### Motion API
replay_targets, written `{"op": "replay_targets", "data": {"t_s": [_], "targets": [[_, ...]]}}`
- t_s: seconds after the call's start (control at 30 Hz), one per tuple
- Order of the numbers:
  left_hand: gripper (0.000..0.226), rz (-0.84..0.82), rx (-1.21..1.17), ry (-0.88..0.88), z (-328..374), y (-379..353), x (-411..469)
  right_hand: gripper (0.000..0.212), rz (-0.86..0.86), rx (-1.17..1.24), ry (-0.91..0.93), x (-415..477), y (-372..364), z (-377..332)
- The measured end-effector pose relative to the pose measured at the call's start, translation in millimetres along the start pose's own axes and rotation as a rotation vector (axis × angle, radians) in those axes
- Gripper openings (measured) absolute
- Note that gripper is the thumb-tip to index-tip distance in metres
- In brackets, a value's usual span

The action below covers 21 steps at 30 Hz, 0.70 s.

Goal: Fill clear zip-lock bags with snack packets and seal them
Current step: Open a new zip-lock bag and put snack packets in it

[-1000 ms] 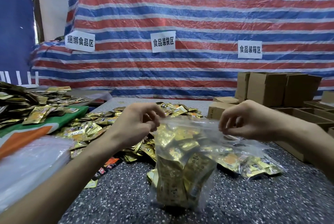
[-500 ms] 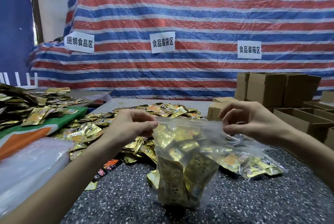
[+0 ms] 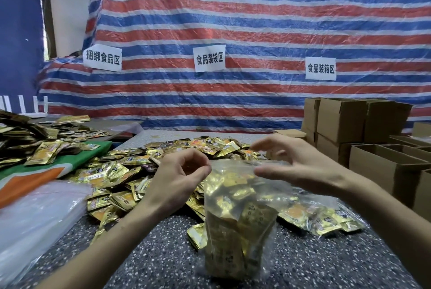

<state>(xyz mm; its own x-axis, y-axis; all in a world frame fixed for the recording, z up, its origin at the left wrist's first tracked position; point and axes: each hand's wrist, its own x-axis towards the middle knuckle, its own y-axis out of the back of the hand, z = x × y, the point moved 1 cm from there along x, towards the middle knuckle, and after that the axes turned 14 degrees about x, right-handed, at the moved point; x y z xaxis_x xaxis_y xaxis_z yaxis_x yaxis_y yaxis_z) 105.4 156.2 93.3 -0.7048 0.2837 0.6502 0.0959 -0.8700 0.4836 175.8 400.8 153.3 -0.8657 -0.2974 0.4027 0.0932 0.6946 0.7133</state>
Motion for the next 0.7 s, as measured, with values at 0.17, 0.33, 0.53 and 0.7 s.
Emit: {"op": "replay_targets", "data": {"t_s": [0.17,0.33,0.53,0.7], "targets": [[0.014,0.006,0.017,-0.099,4.2,-4.4,-2.8,0.032,-0.101,-0.160,0.144,36.4,-35.9,-25.6],[0.013,0.005,0.007,-0.103,3.8,-1.3,-4.6,0.007,-0.130,-0.026,0.156,49.5,-45.1,-23.6],[0.006,-0.053,0.032,-0.109,2.5,0.9,-3.3,0.002,-0.095,0.009,0.188,51.4,-50.1,-20.4],[0.008,-0.134,0.135,-0.217,3.9,1.5,-0.4,0.004,-0.089,0.029,0.183,51.0,-48.3,-22.2]]}}
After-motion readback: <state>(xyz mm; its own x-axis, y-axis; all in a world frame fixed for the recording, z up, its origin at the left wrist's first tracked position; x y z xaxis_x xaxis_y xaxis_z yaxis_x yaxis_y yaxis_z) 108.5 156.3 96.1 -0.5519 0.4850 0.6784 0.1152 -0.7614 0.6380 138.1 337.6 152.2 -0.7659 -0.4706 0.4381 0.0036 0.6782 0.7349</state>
